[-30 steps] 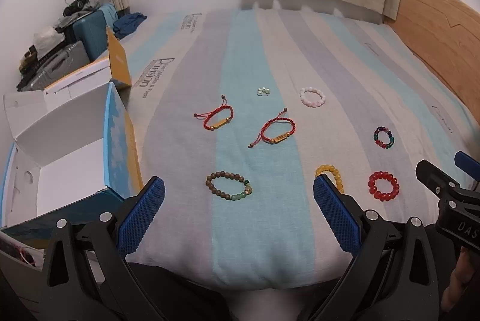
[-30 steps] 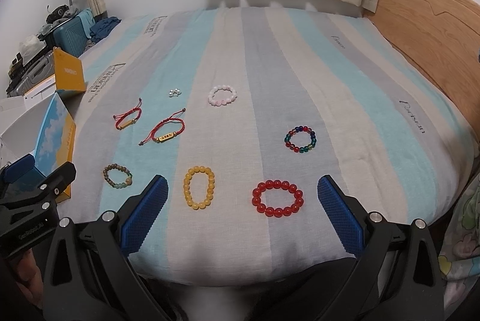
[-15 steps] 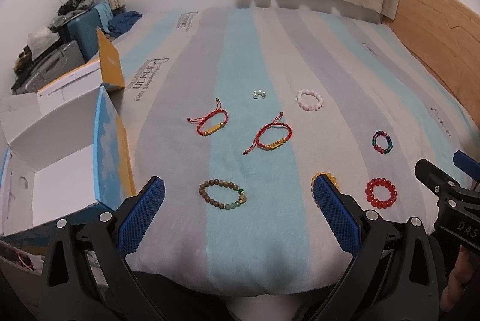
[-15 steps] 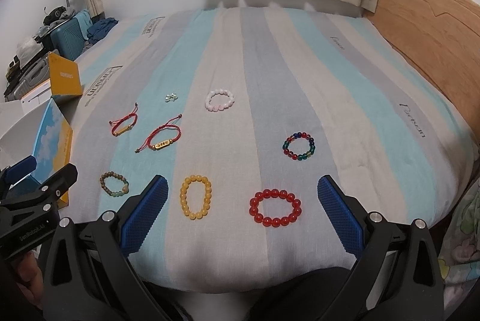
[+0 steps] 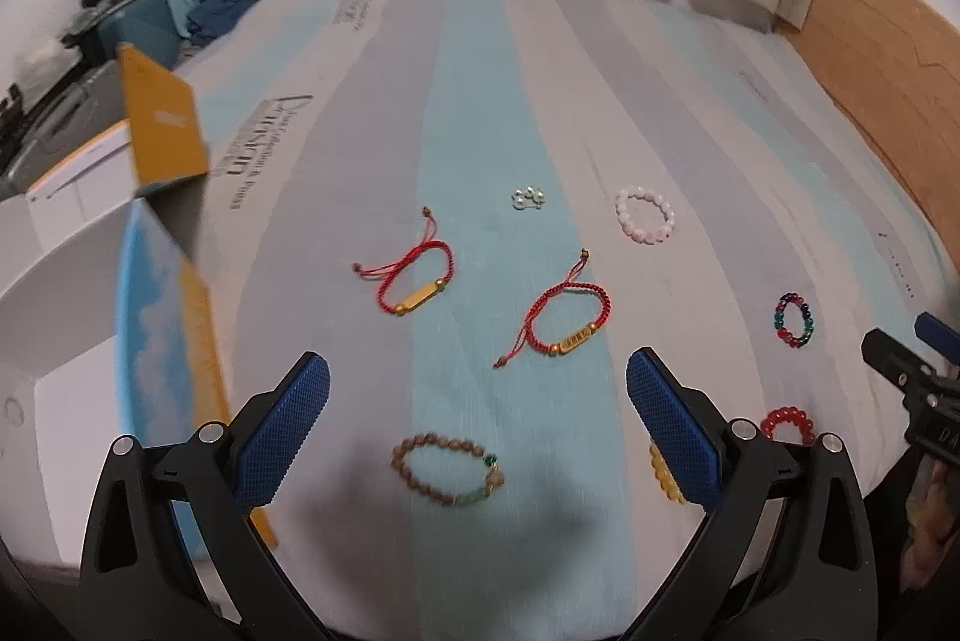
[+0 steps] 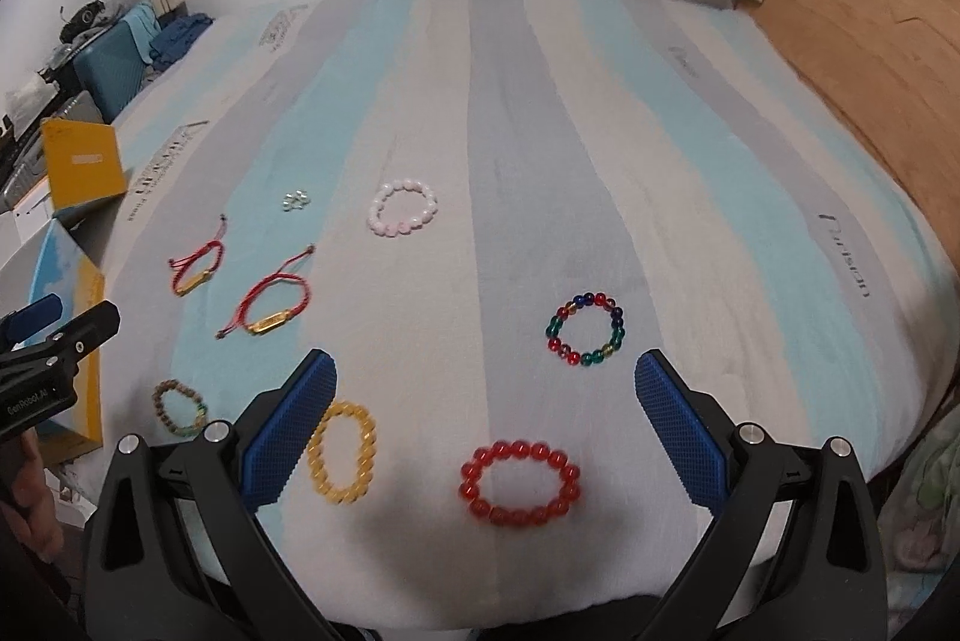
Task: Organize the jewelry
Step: 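Grasp the multicolour bead bracelet with the right tool while the left tool grasps a red string bracelet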
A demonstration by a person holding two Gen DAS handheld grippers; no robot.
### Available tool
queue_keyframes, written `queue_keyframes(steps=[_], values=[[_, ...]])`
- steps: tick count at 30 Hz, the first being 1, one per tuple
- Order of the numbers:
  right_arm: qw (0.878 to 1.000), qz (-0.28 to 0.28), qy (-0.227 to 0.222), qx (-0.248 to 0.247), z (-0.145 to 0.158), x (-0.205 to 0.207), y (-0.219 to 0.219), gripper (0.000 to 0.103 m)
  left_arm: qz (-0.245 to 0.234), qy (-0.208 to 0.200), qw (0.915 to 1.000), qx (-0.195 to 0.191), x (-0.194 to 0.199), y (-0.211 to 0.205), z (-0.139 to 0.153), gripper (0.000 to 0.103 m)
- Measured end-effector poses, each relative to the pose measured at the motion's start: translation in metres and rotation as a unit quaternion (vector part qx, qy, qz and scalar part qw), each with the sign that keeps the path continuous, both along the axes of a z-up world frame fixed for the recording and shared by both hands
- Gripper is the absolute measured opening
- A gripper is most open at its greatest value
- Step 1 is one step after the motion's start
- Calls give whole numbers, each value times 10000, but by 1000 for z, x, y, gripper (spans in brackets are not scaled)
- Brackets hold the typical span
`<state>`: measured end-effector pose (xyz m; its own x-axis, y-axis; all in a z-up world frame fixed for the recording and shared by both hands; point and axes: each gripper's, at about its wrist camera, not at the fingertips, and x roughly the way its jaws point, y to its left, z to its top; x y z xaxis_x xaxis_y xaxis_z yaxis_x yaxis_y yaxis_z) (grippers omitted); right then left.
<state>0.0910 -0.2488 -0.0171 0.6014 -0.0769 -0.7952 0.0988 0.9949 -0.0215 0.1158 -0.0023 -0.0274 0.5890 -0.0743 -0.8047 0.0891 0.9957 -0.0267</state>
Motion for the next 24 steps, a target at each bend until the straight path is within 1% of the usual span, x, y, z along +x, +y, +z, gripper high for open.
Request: queue_keyframes(steps=[7,10,13,15,20,22,24], values=[[9986,-72,510,97,-23,51,-34,96,-339,368,9987,139,48,-27,-40,97],[9971,-155,744,104,-41,73,-50,96,-505,516,9972,171,64,-42,-58,97],[9953,-217,916,246,-60,89,-64,96,-615,603,9960,233,77,-57,-74,97],[9940,-295,1021,253,-73,96,-71,96,-653,634,9954,284,85,-64,-84,97],[9900,-356,1318,358,-104,110,-86,90,-722,790,9931,481,100,-77,-115,97],[9888,-367,1392,386,-114,112,-89,89,-682,920,9924,440,104,-77,-125,96],[9871,-364,1491,465,-126,114,-92,84,-654,961,9925,390,106,-77,-130,96]])
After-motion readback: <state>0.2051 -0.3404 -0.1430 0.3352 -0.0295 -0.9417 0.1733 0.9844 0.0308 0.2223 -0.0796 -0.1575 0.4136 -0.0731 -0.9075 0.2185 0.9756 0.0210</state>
